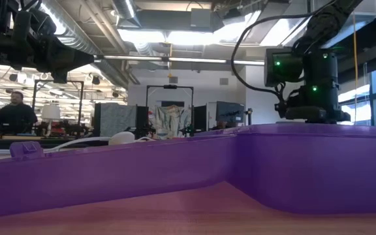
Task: Pick & place school supplies into a supply box
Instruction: Put the yellow pen into the purple supply box
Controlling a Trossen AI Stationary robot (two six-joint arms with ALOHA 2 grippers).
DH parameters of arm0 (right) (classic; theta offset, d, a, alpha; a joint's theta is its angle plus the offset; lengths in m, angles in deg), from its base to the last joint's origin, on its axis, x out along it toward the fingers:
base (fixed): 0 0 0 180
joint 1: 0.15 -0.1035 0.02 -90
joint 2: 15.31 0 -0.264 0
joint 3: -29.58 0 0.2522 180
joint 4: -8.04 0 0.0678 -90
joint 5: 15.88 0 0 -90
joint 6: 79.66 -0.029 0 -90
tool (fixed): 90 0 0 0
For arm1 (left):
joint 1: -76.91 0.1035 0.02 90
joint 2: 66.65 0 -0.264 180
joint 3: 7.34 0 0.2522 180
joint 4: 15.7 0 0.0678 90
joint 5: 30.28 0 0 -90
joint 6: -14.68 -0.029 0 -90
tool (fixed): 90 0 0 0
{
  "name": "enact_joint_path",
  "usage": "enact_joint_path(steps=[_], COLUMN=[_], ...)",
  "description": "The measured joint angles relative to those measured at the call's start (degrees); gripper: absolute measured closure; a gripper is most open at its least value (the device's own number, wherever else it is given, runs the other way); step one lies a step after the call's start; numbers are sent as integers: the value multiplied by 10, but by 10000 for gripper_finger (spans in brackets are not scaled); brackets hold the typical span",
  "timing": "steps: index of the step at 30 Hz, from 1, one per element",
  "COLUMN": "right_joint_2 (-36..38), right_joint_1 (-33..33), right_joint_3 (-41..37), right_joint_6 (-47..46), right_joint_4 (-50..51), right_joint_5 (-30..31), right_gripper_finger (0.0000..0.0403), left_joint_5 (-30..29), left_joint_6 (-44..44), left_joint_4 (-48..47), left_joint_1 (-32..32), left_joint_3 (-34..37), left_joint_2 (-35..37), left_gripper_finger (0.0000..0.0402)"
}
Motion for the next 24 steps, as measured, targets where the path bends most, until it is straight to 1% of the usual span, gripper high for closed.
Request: enact_joint_path(steps=[4, 7, 12, 17, 20, 24], right_joint_2=[14, 26, 56, 97, 116, 120], right_joint_1=[-11, -18, -34, -65, -92, -137], right_joint_3=[-1, -4, -3, 1, 27, 89], right_joint_6=[-2, -3, -24, -64, -89, -95], right_joint_4=[4, 21, 44, 49, 51, 35], right_joint_5=[-4, -23, -21, -23, -22, -12], right_gripper_finger=[345, 346, 346, 345, 340, 343], left_joint_5=[0, 0, 0, 0, 0, 0], left_joint_6=[-1, -1, -1, -1, -1, -1], left_joint_4=[0, 0, 0, 0, 0, 0], left_joint_1=[0, 0, 0, 0, 0, 0], left_joint_3=[0, 0, 0, 0, 0, 0], left_joint_2=[0, 0, 0, 0, 0, 0], left_gripper_finger=[398, 398, 398, 398, 398, 398])
